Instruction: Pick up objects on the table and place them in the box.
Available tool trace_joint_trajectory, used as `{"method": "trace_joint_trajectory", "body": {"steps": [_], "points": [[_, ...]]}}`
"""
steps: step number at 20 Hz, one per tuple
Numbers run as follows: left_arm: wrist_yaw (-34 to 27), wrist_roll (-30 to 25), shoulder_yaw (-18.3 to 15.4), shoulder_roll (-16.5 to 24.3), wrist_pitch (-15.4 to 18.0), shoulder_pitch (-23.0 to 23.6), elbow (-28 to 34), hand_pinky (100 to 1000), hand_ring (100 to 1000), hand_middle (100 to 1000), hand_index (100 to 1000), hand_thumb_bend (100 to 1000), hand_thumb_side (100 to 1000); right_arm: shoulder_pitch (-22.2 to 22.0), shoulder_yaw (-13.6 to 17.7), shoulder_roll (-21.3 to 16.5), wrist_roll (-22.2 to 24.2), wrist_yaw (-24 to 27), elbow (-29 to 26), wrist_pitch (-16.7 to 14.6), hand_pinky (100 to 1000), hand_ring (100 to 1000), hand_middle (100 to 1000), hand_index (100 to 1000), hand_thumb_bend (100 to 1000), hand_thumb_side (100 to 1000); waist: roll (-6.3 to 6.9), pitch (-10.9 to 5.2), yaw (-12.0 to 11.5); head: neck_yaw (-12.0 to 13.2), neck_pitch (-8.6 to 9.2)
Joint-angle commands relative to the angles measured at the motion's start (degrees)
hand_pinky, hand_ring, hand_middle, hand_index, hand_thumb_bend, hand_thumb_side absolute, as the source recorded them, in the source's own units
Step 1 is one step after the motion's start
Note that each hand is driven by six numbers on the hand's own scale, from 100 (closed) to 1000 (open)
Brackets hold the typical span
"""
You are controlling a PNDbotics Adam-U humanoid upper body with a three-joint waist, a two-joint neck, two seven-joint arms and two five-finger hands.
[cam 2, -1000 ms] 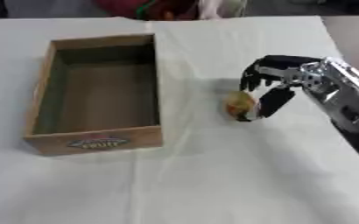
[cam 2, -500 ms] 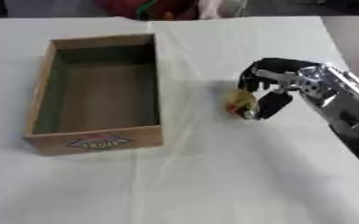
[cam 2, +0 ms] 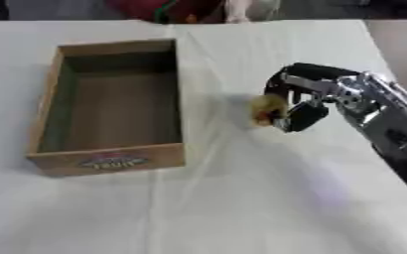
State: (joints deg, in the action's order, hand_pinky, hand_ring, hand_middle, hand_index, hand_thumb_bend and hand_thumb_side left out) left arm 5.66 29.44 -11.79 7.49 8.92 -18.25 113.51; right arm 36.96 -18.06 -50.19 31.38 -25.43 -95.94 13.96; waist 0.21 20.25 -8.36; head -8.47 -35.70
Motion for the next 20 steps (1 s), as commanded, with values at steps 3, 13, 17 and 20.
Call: {"method": "trace_joint_trajectory", "body": {"steps": [3,13,17,20], "points": [[-0.17,-0.18,0.05,0.67,0.05,-0.51,1.08,379,395,485,666,100,850,4.9,2.99,-2.01,-2.99,1.48,-5.09,2.15,579,616,509,654,100,100,-0.21,-1.41,0.17,-0.1,0.22],[-0.48,-0.9,0.7,0.87,-0.1,-0.25,1.08,379,396,485,666,100,851,21.42,0.07,7.22,-2.73,-2.84,1.66,3.57,559,580,510,657,100,100,-0.6,-2.13,-0.39,-2.33,-0.35],[-0.67,-1.17,0.96,0.92,-0.14,-0.34,1.08,379,396,485,664,100,850,26.42,-0.93,12.73,-2.24,-5.89,7.48,2.42,569,584,514,660,100,100,-0.7,-2.12,-0.98,-3.16,-0.16],[-0.85,-1.51,1.27,1.16,0.01,-0.68,1.08,379,396,485,665,100,850,29.64,-0.99,17.04,-2.44,-9.13,11.85,1.66,571,584,513,659,100,100,-0.87,-1.89,-1.61,-3.63,-0.17]]}}
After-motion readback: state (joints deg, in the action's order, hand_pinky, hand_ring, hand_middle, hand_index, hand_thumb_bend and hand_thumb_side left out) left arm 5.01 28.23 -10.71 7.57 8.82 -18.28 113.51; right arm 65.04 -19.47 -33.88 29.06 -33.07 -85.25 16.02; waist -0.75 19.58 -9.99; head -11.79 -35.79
